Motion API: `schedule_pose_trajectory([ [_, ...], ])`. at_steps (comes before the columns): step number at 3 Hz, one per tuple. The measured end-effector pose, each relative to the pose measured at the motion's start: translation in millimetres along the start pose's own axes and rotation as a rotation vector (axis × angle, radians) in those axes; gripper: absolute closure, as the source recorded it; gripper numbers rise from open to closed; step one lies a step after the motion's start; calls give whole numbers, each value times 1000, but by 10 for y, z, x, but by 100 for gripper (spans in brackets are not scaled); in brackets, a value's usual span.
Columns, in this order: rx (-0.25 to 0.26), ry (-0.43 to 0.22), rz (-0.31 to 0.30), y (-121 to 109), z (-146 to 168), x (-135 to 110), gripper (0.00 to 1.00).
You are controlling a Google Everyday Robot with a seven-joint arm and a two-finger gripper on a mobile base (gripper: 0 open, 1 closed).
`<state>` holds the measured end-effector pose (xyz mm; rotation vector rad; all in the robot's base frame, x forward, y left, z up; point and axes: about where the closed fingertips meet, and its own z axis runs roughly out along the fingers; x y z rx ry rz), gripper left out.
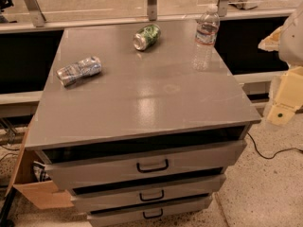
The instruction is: Place redbull can upright
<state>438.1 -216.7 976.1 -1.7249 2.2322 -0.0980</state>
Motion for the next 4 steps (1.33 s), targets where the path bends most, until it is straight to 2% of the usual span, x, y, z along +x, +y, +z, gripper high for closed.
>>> schedule_pose_trajectory([
  [1, 3, -7, -6, -10, -5, -39, 0],
  [2, 2, -48, -56, -129, 114, -484, 0],
  [3, -7, -125, -153, -259, 277, -1227, 0],
  [4, -21, -235, -270, -267, 337, -2035, 0],
])
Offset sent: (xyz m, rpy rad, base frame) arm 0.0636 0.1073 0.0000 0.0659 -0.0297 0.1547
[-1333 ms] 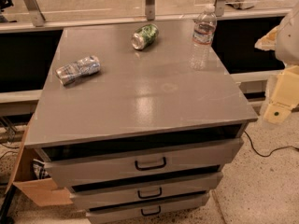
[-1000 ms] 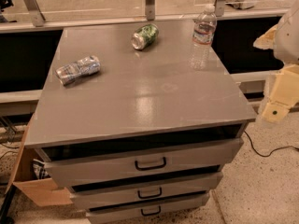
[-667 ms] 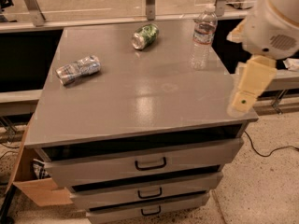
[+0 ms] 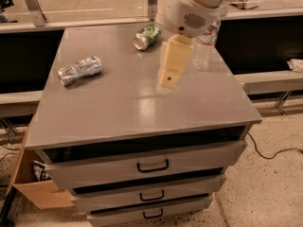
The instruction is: Place redbull can upright
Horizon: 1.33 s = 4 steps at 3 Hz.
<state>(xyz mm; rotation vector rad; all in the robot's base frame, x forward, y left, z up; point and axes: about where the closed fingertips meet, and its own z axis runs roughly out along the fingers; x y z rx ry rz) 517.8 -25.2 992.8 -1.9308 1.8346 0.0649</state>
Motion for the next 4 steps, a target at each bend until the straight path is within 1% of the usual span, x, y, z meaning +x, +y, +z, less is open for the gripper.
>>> schedule_pose_trajectory([
  [1, -30, -119, -98, -119, 228, -704, 0],
  [2, -30, -119, -98, -120, 229, -705, 0],
  [3, -22, -152, -101, -203, 335, -768, 0],
  [4, 3, -188, -79, -492, 629, -866, 0],
])
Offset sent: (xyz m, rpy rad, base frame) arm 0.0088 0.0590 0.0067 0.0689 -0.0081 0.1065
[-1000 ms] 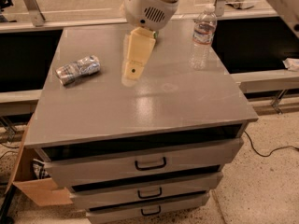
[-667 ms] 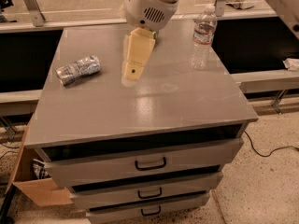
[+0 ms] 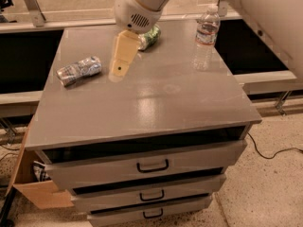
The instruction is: Place redbull can upright
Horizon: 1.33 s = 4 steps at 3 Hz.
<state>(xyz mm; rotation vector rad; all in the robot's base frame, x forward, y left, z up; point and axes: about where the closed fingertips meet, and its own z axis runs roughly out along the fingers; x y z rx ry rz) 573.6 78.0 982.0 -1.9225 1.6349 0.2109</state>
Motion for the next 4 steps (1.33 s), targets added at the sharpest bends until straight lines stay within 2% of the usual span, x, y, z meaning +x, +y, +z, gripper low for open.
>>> schedule_pose_trajectory([
  [2, 20, -6, 61, -663, 705, 31, 0],
  [3, -1, 8, 68, -867, 1017, -49, 0],
  [4, -39, 23, 57, -974, 1379, -214, 0],
])
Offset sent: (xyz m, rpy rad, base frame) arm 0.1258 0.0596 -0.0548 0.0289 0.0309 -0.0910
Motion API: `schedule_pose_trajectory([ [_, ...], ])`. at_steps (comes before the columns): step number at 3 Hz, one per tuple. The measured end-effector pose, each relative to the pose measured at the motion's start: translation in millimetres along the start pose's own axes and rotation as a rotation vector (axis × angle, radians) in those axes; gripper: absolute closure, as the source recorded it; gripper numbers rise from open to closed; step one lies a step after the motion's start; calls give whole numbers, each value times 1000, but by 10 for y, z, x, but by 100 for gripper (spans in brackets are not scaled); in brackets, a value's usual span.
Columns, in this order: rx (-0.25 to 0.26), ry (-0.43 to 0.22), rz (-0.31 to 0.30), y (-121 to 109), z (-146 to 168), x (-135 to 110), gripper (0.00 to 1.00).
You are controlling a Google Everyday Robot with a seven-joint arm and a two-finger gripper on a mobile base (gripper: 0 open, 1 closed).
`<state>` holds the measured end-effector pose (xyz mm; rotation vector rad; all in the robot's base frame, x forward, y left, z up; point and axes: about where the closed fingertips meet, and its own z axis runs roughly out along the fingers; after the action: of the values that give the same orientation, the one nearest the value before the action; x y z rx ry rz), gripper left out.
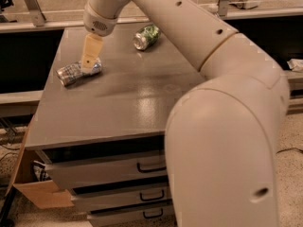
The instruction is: Place redbull can upright
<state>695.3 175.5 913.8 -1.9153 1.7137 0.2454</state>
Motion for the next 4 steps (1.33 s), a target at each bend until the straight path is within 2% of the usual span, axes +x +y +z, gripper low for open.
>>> schedule_pose_trajectory([
  [2, -91, 60, -35, 53, 535, -156, 0],
  [3, -133, 96, -49, 132, 696, -165, 0],
  [4, -184, 145, -39, 237, 838, -106, 0],
])
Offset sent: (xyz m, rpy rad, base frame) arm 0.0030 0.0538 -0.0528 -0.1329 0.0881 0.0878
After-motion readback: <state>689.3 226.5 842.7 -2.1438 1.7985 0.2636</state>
